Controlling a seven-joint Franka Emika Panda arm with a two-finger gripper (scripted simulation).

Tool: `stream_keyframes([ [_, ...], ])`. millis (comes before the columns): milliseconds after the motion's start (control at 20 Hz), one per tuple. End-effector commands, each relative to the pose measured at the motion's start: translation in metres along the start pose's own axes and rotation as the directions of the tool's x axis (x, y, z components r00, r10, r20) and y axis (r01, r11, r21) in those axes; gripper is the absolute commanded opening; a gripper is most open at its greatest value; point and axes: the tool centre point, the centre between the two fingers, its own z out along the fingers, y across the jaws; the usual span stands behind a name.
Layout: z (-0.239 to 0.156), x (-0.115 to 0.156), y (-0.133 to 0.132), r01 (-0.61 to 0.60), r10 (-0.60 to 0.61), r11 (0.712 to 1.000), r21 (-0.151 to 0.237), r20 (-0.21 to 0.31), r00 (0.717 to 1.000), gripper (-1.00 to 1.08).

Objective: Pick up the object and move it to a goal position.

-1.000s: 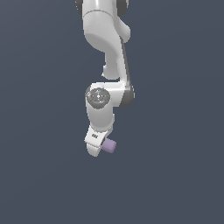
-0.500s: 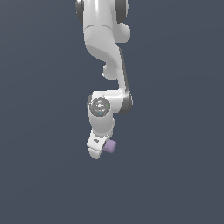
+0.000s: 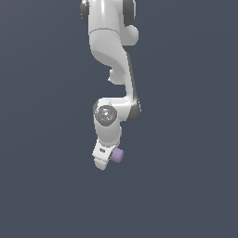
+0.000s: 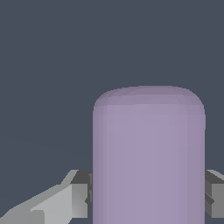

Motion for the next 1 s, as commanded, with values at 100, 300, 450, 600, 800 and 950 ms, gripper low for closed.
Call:
stream_keyframes([
  [100, 0.0, 0.0, 0.0, 0.0, 0.0, 1.0, -0.001, 0.0, 1.0, -1.0],
  [300, -0.001, 0.0, 0.0, 0.0, 0.0, 1.0, -0.001, 0.0, 1.0, -1.0],
  [450, -0.006, 0.002, -0.003, 0.0, 0.0, 1.0, -0.001, 0.0, 1.0, -1.0],
  [600, -0.014, 0.006, -0.008, 0.0, 0.0, 1.0, -0.001, 0.0, 1.0, -1.0],
  [800, -0.032, 0.014, -0.018, 0.0, 0.0, 1.0, 0.0, 0.0, 1.0, -1.0],
  [950, -0.051, 0.022, -0.028, 0.0, 0.0, 1.0, -0.001, 0.001, 1.0, -1.0],
])
